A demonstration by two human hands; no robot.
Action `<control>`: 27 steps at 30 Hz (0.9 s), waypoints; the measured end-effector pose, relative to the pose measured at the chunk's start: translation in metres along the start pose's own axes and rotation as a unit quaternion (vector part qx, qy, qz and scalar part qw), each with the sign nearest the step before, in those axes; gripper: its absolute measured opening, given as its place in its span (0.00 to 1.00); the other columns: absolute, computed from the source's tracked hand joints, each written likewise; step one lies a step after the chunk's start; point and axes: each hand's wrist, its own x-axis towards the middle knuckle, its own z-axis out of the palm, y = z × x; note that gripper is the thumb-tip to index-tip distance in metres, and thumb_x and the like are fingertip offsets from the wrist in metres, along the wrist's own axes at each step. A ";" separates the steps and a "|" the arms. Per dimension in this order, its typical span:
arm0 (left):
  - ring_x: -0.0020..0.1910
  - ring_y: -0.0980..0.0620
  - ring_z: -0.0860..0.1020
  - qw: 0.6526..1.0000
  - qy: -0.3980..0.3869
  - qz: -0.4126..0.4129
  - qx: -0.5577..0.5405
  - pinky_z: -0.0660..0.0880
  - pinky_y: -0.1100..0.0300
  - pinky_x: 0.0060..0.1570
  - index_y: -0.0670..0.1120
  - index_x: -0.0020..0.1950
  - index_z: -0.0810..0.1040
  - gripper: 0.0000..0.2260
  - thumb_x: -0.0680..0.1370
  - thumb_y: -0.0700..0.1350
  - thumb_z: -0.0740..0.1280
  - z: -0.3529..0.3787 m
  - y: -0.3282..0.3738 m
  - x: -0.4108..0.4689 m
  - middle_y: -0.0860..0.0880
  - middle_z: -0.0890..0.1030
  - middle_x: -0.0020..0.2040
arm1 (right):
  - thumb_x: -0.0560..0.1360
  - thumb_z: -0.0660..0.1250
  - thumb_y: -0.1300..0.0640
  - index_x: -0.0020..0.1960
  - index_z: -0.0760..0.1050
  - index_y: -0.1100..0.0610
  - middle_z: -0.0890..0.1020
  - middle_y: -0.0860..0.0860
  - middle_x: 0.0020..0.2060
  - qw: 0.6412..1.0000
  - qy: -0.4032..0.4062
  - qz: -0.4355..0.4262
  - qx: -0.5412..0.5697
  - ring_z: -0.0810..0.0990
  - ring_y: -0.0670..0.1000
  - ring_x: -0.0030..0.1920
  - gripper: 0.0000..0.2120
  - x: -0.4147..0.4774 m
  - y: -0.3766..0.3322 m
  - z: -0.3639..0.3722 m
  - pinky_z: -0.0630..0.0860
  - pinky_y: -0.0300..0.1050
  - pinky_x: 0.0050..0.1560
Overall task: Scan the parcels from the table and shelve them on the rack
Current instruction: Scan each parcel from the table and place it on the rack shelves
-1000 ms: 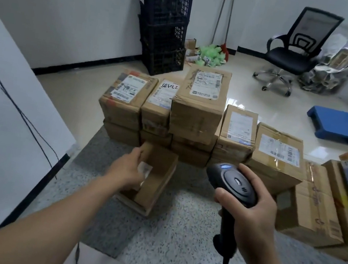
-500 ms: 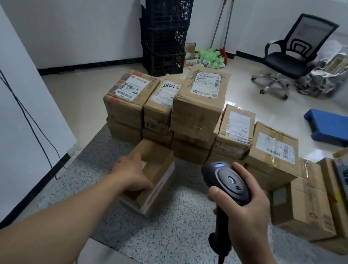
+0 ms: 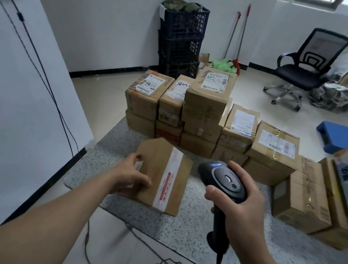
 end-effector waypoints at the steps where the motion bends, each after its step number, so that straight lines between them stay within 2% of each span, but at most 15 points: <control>1: 0.68 0.41 0.69 0.999 0.022 0.012 0.036 0.77 0.46 0.56 0.53 0.81 0.55 0.50 0.67 0.43 0.82 0.002 -0.001 -0.003 0.44 0.62 0.77 | 0.61 0.79 0.51 0.70 0.75 0.47 0.84 0.41 0.53 1.000 -0.001 0.000 0.000 0.86 0.51 0.49 0.38 -0.006 0.000 -0.003 0.84 0.50 0.48; 3: 0.73 0.39 0.66 0.980 0.072 0.033 0.181 0.71 0.41 0.68 0.56 0.81 0.52 0.54 0.64 0.53 0.83 0.005 0.001 -0.010 0.44 0.62 0.78 | 0.61 0.79 0.51 0.70 0.75 0.48 0.84 0.44 0.54 1.000 -0.003 -0.001 -0.005 0.86 0.52 0.49 0.38 -0.015 0.000 -0.008 0.84 0.52 0.48; 6: 0.72 0.39 0.66 0.906 0.146 0.038 0.396 0.69 0.39 0.67 0.60 0.80 0.50 0.56 0.61 0.67 0.78 0.019 0.002 -0.020 0.44 0.61 0.76 | 0.59 0.80 0.50 0.71 0.75 0.47 0.83 0.43 0.54 1.000 -0.007 -0.001 -0.011 0.86 0.51 0.49 0.40 -0.025 0.003 -0.017 0.84 0.51 0.47; 8: 0.72 0.39 0.64 0.867 0.157 0.044 0.471 0.68 0.40 0.65 0.58 0.80 0.48 0.55 0.63 0.68 0.77 0.031 -0.004 -0.024 0.45 0.60 0.77 | 0.57 0.80 0.45 0.70 0.75 0.46 0.83 0.43 0.55 1.000 -0.005 0.001 -0.015 0.86 0.51 0.50 0.42 -0.031 0.003 -0.021 0.84 0.52 0.48; 11: 0.72 0.40 0.65 0.858 0.143 0.055 0.491 0.68 0.41 0.64 0.54 0.81 0.46 0.58 0.63 0.68 0.78 0.042 -0.018 -0.019 0.47 0.59 0.78 | 0.55 0.79 0.41 0.70 0.75 0.45 0.83 0.44 0.56 1.000 0.005 0.008 -0.020 0.85 0.51 0.51 0.44 -0.034 0.004 -0.026 0.84 0.54 0.49; 13: 0.72 0.41 0.65 0.863 0.146 0.079 0.477 0.69 0.42 0.65 0.51 0.82 0.44 0.60 0.63 0.67 0.78 0.038 -0.019 -0.013 0.47 0.62 0.77 | 0.57 0.80 0.44 0.71 0.75 0.46 0.83 0.44 0.56 1.000 0.012 0.010 -0.025 0.85 0.50 0.51 0.43 -0.032 0.004 -0.026 0.84 0.53 0.49; 15: 0.69 0.43 0.68 0.872 0.150 0.133 0.446 0.70 0.46 0.66 0.47 0.82 0.49 0.58 0.64 0.63 0.80 0.030 -0.019 -0.009 0.46 0.67 0.75 | 0.59 0.80 0.49 0.71 0.75 0.48 0.83 0.43 0.54 0.999 0.016 0.014 -0.026 0.85 0.49 0.50 0.41 -0.028 0.005 -0.022 0.85 0.52 0.48; 18: 0.62 0.47 0.71 0.851 0.138 0.245 0.443 0.72 0.51 0.63 0.46 0.74 0.67 0.43 0.65 0.57 0.81 0.030 -0.025 -0.006 0.47 0.73 0.66 | 0.58 0.80 0.48 0.71 0.75 0.48 0.83 0.38 0.52 0.999 0.019 0.018 -0.024 0.86 0.49 0.49 0.41 -0.023 0.007 -0.008 0.85 0.54 0.48; 22: 0.56 0.46 0.72 0.814 0.106 0.344 0.456 0.74 0.52 0.56 0.46 0.62 0.75 0.23 0.72 0.54 0.76 0.050 -0.037 -0.004 0.46 0.75 0.59 | 0.55 0.78 0.42 0.70 0.76 0.47 0.83 0.39 0.53 0.999 0.025 0.019 -0.027 0.86 0.52 0.50 0.43 -0.016 0.008 0.006 0.84 0.57 0.49; 25: 0.61 0.45 0.70 0.807 0.056 0.333 0.484 0.74 0.53 0.56 0.46 0.61 0.76 0.13 0.78 0.47 0.69 0.059 -0.047 -0.003 0.46 0.72 0.63 | 0.56 0.78 0.43 0.70 0.75 0.48 0.84 0.42 0.53 0.999 0.029 0.019 -0.024 0.86 0.54 0.50 0.43 -0.012 0.009 0.008 0.84 0.55 0.49; 27: 0.64 0.46 0.68 0.816 0.022 0.306 0.489 0.71 0.54 0.59 0.46 0.65 0.76 0.15 0.79 0.48 0.69 0.056 -0.052 0.000 0.47 0.71 0.65 | 0.57 0.79 0.45 0.70 0.75 0.48 0.84 0.46 0.54 0.999 0.034 0.024 -0.024 0.86 0.55 0.51 0.42 -0.012 0.011 0.007 0.84 0.53 0.48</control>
